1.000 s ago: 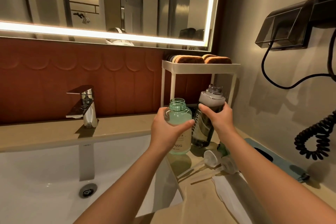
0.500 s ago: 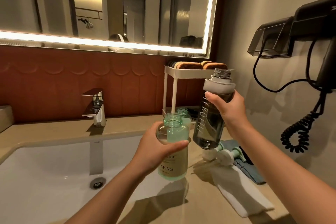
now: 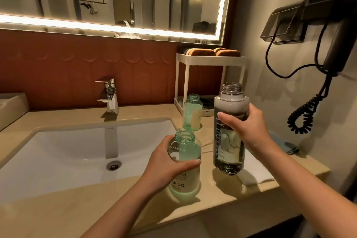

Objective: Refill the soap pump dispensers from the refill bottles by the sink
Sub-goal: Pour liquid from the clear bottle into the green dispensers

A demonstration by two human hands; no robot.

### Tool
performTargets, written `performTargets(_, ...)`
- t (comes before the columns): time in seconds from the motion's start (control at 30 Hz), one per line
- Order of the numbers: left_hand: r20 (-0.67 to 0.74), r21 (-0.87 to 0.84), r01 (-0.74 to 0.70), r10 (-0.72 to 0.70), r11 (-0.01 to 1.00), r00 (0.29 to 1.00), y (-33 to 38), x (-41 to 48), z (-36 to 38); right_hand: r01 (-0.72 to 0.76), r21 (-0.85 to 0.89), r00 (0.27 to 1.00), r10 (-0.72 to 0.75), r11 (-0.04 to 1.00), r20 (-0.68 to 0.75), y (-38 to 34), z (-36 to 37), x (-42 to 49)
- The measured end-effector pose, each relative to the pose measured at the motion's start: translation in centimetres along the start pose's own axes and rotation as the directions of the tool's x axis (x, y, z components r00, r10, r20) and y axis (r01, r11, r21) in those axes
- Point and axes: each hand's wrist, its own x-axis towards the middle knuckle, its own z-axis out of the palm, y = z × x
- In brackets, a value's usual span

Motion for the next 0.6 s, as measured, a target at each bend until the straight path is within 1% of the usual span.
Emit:
performTargets(0.13,0.0,0.044,-0.038,0.038,0.998,0.999,-0.3,-0.6,0.4,0.011,-0.024,1.0,-0.01,1.0,0.018,-0.3,-0.1,-1.5)
performTargets(0.37,-0.055,0.044,-0.052,0.054,0.998,0.997,0.3,-0.9,1.0,0.031,-0.173,0.997,-0.019,0.985,0.07,0.3,-0.7,-2.8)
performTargets(0.6,-0.079,-0.032,-0.149,0.146,0.988,0.986,1.1,0.3,1.6,0.065,-0.255,0.988,-0.025,0.965,0.155,0.7,-1.1,-3.2)
